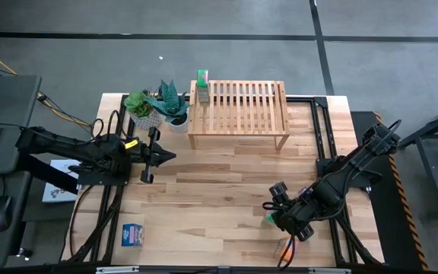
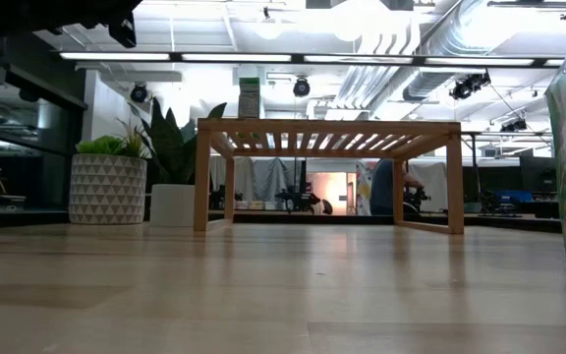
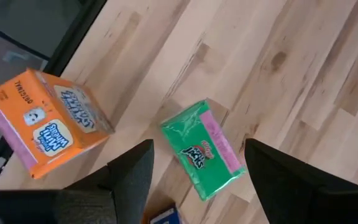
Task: Stack cereal on shelf
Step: Put the green cereal box on the shelf aligned with the other green cereal box
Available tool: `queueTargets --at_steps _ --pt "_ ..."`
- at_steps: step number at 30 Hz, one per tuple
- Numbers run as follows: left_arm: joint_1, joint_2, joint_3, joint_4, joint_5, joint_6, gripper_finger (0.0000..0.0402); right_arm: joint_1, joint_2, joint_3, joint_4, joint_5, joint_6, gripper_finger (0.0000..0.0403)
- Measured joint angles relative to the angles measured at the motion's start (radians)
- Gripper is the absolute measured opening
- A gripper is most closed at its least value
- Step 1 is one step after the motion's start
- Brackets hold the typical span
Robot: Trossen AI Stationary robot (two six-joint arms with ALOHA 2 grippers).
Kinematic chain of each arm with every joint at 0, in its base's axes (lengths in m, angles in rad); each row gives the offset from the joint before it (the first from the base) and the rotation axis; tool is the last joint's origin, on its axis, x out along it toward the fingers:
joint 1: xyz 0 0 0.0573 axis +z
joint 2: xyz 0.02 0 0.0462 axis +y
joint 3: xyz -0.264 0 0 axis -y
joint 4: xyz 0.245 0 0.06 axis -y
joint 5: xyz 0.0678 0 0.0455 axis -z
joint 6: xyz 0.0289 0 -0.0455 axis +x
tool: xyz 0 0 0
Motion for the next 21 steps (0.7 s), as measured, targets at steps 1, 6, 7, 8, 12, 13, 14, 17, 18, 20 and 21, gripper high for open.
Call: queueTargets --at_steps 1,6,7,8,12,13,14,17,18,20,21 --pt "0.000 0.000 0.000 0.000 0.000 -0.002 0.0000 0.000 0.000 0.000 -0.005 0.009 0.000 0.0246" --pt "0.000 0.000 0.000 0.000 0.000 -0.005 0.0000 0.000 0.000 0.000 -0.023 0.063 -0.009 0.0246" --pt "0.000 0.000 0.000 0.000 0.000 -0.006 0.0000 0.000 0.000 0.000 -0.028 0.069 -0.012 0.0246" --pt "0.000 0.000 0.000 0.000 0.000 -0.006 0.0000 0.000 0.000 0.000 -0.030 0.077 -0.012 0.0246" --pt "0.000 0.000 0.000 0.000 0.000 -0.006 0.0000 -0.006 0.000 0.000 -0.034 0.123 0.016 0.0246" --pt "0.000 0.000 0.000 0.000 0.000 -0.006 0.0000 -0.007 0.000 0.000 -0.034 0.134 0.030 0.0245" --pt "0.000 0.000 0.000 0.000 0.000 -0.006 0.0000 -0.009 0.000 0.000 -0.033 0.136 0.036 0.0246" --pt "0.000 0.000 0.000 0.000 0.000 -0.006 0.0000 -0.011 0.000 0.000 -0.033 0.103 0.036 0.0246" --pt "0.000 0.000 0.000 0.000 0.000 -0.006 0.0000 -0.010 0.000 0.000 -0.033 0.090 0.033 0.0246" --pt "0.000 0.000 0.000 0.000 0.000 -0.006 0.0000 -0.004 0.000 0.000 -0.033 0.072 0.034 0.0246" --pt "0.000 0.000 0.000 0.000 0.000 -0.006 0.0000 -0.001 0.000 0.000 -0.033 0.070 0.035 0.0246"
